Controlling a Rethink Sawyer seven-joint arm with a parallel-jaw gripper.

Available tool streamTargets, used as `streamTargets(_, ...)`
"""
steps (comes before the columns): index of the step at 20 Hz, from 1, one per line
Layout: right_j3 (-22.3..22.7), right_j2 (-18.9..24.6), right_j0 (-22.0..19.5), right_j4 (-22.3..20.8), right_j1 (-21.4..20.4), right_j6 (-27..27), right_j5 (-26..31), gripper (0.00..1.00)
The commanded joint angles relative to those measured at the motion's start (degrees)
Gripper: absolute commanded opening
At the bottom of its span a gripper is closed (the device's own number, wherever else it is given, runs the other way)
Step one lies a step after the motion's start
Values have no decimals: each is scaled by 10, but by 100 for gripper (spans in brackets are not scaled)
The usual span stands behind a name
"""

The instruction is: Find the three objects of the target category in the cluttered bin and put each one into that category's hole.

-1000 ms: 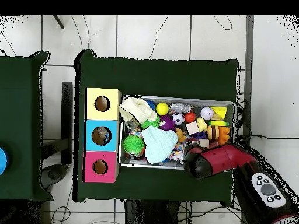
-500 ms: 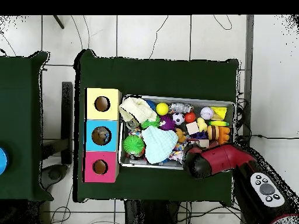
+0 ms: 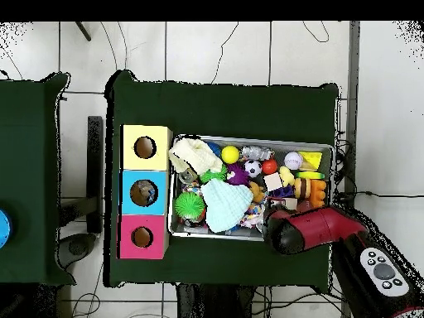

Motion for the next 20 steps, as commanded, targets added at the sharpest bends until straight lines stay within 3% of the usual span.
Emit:
streamTargets(1,-48,-15,-16,-29,44,25,5,100)
streamTargets(8,-49,-19,-12,-33,45,30,1,100)
streamTargets(9,-48,-17,-14,-32,45,26,2,0)
streamTargets(20,-43,-6,-22,-27,46,9,8,0)
